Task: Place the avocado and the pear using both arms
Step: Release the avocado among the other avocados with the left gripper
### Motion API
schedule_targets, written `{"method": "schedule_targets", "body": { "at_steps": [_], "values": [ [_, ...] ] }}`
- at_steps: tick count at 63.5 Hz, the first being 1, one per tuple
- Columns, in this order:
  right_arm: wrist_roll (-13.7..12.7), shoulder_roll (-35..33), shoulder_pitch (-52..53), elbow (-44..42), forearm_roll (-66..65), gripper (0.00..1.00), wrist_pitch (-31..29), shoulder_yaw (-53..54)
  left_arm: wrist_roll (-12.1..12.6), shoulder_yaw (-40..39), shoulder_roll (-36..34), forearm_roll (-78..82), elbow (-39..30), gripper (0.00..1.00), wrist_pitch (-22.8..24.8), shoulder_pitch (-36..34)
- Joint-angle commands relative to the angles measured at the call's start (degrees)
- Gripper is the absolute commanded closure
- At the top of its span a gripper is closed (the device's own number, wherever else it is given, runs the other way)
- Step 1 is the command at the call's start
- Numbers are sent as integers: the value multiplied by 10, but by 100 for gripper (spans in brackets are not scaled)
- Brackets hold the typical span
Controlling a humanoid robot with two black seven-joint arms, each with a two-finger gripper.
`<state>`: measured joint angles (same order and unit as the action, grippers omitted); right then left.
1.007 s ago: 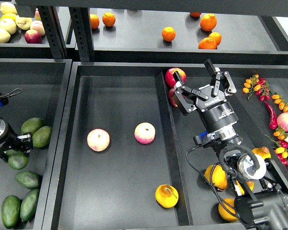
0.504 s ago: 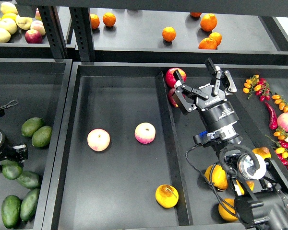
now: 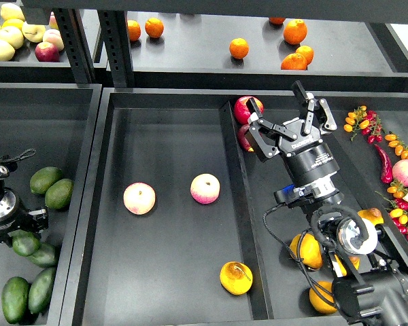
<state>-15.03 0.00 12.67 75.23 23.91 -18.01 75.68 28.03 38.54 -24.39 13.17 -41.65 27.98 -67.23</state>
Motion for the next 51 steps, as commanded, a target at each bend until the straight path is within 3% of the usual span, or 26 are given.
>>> {"method": "schedule_targets", "body": {
  "at_steps": [1,29,37,51],
  "values": [
    [0,0,0,0,0,0,-1,0,0,0,5,0,13,69,0,6],
    [0,0,0,0,0,0,-5,1,0,-7,7,22,25,62,0,27],
    [0,0,0,0,0,0,-5,1,0,-8,7,48,28,48,0,27],
    [0,0,0,0,0,0,-5,2,0,-8,7,55,27,38,0,27]
  ]
}}
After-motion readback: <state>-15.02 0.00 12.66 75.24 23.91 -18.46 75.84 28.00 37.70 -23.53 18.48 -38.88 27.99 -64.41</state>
